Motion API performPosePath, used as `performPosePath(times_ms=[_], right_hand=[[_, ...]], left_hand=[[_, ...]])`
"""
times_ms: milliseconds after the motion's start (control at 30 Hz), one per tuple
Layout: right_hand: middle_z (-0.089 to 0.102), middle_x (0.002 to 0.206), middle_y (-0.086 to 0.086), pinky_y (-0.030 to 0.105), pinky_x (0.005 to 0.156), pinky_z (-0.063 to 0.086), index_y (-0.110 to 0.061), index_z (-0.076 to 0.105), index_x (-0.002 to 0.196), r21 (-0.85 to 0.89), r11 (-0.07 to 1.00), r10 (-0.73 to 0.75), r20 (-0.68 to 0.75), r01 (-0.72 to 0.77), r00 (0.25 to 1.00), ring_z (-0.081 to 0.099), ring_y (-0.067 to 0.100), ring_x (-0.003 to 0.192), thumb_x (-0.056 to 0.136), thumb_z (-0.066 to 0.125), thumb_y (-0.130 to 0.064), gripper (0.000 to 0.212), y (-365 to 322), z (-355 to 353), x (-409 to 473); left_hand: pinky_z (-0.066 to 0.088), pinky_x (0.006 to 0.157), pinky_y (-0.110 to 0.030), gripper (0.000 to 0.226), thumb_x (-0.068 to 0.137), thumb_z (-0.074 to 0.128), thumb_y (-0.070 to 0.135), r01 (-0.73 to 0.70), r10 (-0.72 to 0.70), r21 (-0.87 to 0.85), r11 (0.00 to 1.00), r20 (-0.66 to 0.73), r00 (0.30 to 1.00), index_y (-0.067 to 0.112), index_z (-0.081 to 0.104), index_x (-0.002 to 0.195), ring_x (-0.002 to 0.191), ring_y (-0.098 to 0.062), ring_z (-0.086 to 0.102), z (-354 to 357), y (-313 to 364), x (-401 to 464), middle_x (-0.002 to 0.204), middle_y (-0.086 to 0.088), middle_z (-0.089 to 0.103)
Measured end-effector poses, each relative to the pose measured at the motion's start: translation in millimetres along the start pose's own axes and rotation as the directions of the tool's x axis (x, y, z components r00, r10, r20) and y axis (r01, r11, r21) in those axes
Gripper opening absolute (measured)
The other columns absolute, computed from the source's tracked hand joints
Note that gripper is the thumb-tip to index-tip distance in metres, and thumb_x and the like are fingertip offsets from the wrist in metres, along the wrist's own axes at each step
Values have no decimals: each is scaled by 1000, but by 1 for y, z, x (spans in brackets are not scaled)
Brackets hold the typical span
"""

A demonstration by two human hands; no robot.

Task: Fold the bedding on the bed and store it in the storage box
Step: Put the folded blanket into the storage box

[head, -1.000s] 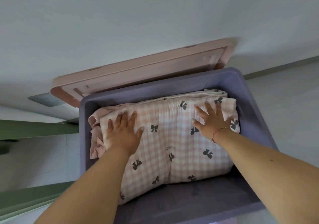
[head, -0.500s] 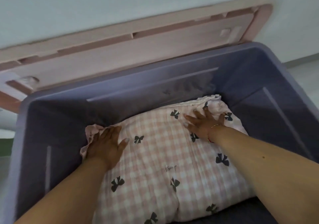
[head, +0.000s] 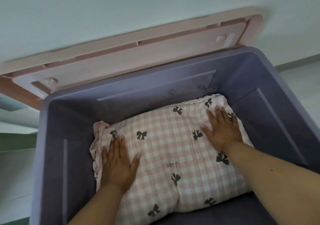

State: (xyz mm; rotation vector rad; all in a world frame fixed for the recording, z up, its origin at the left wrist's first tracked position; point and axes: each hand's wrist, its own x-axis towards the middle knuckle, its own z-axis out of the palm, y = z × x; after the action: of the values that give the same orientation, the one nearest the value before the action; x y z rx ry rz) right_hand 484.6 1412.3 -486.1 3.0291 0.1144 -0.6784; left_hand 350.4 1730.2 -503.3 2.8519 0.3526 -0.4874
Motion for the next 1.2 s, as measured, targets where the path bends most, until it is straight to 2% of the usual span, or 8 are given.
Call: performPosePath(times_ms=[200,300,400,600,733,867,1100,1200], right_hand=[[-18,158,4,46,116,-13,-30,-11,150,-18,997,81,162,-79,983,-17,20,146,89,2,-67,73,-12,3,16],[-11,159,4,48,117,-10,-27,-5,152,67,983,153,229,-172,961,-11,21,147,90,4,-67,75,-31,-12,14],[2,160,3,45,119,1,-23,4,153,189,969,109,242,-157,964,0,21,147,95,12,-59,68,-53,-29,-1],[24,156,3,41,111,33,-23,18,151,391,919,-62,279,-55,958,31,25,139,97,24,-52,62,-81,-74,-58],[33,151,3,42,101,43,-25,21,149,496,863,-68,296,-93,953,42,27,131,97,25,-53,60,-90,-129,-94],[52,129,6,35,82,50,-19,33,144,526,842,-77,331,-116,941,56,25,106,98,25,-51,57,-81,-197,-134],[60,107,8,32,66,47,-17,44,135,614,770,-62,343,-174,937,58,23,84,99,21,-46,51,-36,-333,-201],[54,73,4,30,61,41,-14,56,108,666,729,-47,278,-157,959,50,18,62,99,20,-50,51,-15,-387,-228]], left_hand=[[-16,118,-41,92,78,-13,74,35,-46,77,996,141,989,17,-23,150,146,-14,-23,7,1,20,161,-2,-21],[-9,120,-42,83,91,5,67,89,-102,74,993,189,977,14,-6,155,150,-20,-9,-14,12,30,163,-7,-5],[10,120,-42,73,97,16,59,57,-70,81,995,163,984,10,25,150,144,-25,23,-41,30,34,156,-11,28],[44,98,-37,62,100,25,53,27,-26,1,1000,294,955,13,31,147,125,-28,49,-113,79,6,141,-10,49],[45,75,-33,61,100,25,54,36,-31,-9,999,337,941,15,30,147,104,-26,61,-167,110,-23,118,-9,63],[49,81,-36,59,100,29,53,42,-20,-54,998,367,930,15,35,144,104,-26,61,-229,139,-53,124,-9,61],[45,82,-33,44,100,36,44,-43,75,-92,995,373,925,19,47,134,102,-22,60,-366,211,-109,127,-4,60],[46,82,-33,32,99,41,38,-81,110,-108,991,292,950,17,56,119,99,-24,61,-419,244,-127,115,-6,65]])
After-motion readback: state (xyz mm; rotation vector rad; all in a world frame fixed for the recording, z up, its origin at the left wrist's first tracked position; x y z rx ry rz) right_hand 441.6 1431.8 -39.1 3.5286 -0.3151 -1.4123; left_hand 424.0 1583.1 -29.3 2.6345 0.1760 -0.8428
